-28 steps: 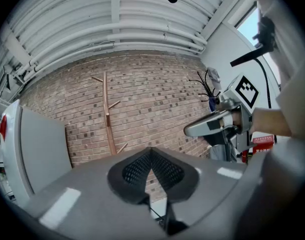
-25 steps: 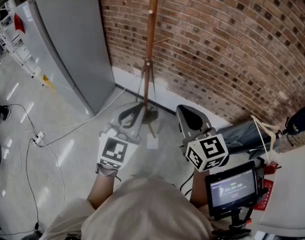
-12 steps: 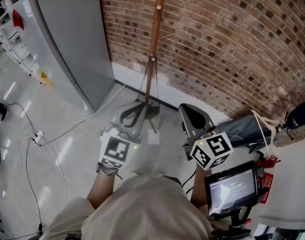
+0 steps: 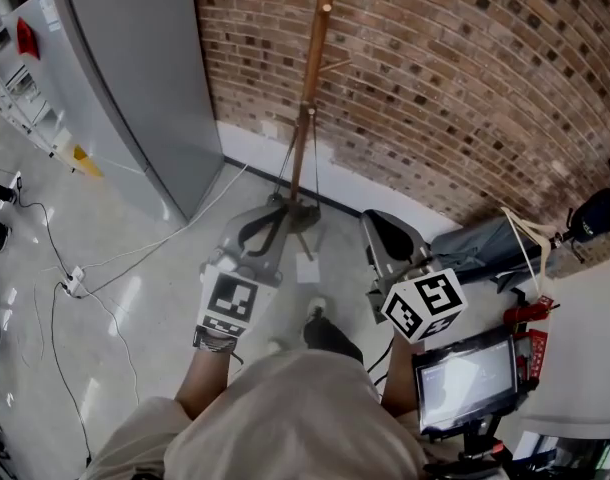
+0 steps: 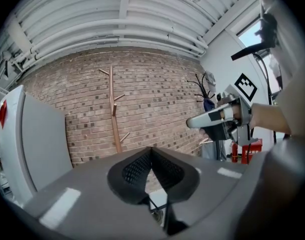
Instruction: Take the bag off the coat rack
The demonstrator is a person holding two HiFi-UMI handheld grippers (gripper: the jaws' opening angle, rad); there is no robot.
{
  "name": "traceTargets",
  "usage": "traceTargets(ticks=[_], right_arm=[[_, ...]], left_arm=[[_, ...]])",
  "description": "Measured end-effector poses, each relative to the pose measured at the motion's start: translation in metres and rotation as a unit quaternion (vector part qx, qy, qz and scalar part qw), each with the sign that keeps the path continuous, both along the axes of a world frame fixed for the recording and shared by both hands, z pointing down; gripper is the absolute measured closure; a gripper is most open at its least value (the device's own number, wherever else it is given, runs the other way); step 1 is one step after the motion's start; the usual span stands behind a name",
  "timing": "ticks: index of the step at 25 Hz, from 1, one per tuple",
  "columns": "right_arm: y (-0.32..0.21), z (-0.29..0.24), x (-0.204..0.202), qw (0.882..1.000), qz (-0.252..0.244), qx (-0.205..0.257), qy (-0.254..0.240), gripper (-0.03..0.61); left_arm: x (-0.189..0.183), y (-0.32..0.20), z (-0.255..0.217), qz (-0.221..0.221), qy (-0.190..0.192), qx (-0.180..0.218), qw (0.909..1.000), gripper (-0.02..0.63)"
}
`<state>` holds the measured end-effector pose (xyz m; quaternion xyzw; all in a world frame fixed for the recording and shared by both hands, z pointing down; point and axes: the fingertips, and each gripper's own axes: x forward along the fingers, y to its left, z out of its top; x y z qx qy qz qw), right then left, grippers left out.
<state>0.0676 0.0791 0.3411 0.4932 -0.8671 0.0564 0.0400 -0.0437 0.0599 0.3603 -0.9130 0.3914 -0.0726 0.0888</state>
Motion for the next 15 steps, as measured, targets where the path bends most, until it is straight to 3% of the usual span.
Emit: traceTargets(ticks=[15], right_arm=[[-0.093, 0.017, 0.0, 0.999, -0.027, -0.009, -0.016, 0.575]], left_arm=[[0.014, -0.081, 0.014, -0.007, -0.018, -0.018, 0.9996, 0.614]])
